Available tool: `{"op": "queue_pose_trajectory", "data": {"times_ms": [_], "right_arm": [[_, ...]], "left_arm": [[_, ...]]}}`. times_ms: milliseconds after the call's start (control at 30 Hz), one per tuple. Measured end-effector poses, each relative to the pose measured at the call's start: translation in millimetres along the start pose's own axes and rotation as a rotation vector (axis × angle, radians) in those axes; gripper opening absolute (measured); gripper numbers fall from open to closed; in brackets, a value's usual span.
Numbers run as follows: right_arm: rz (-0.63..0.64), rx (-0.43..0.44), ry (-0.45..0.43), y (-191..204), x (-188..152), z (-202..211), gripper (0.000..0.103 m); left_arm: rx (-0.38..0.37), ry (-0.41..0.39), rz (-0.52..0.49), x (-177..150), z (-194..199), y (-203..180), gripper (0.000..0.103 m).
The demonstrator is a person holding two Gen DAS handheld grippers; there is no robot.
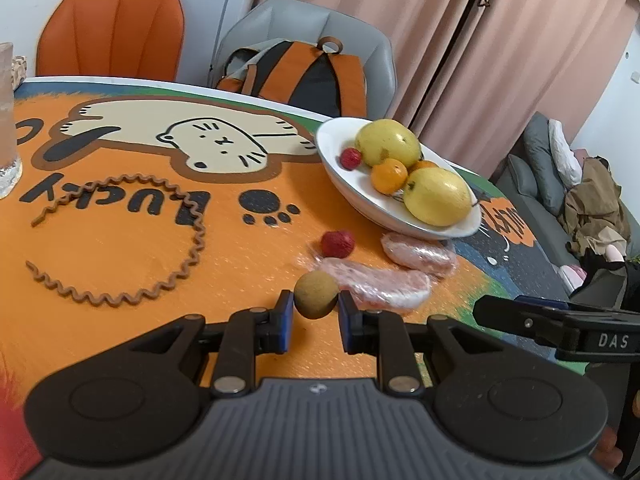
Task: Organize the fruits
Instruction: 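Grasp the plastic-wrapped sausage with the right gripper while the left gripper holds the brown fruit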
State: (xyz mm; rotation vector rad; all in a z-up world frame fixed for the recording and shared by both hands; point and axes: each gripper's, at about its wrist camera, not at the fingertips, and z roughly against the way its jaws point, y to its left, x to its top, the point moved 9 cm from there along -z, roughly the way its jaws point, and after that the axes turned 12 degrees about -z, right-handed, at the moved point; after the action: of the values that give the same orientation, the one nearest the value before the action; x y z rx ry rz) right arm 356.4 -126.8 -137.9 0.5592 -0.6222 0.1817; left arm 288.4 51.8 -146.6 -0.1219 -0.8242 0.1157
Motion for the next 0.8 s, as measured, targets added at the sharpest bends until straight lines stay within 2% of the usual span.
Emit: {"op": "queue_pose_trajectory", "data": {"times_ms": [433, 800], "right_arm": [[-0.006, -0.071, 0.004, 14.8, 9.2, -43.7, 0.103], [-0.005, -0.139, -0.022, 11.0, 18.1, -68.1, 0.103]], "left_arm": [[0.012, -0.004, 0.032, 5.7, -7.2, 24.7, 0.022], [0.013, 0.012, 0.055, 6.1, -23.0, 39.2, 0.022]]}}
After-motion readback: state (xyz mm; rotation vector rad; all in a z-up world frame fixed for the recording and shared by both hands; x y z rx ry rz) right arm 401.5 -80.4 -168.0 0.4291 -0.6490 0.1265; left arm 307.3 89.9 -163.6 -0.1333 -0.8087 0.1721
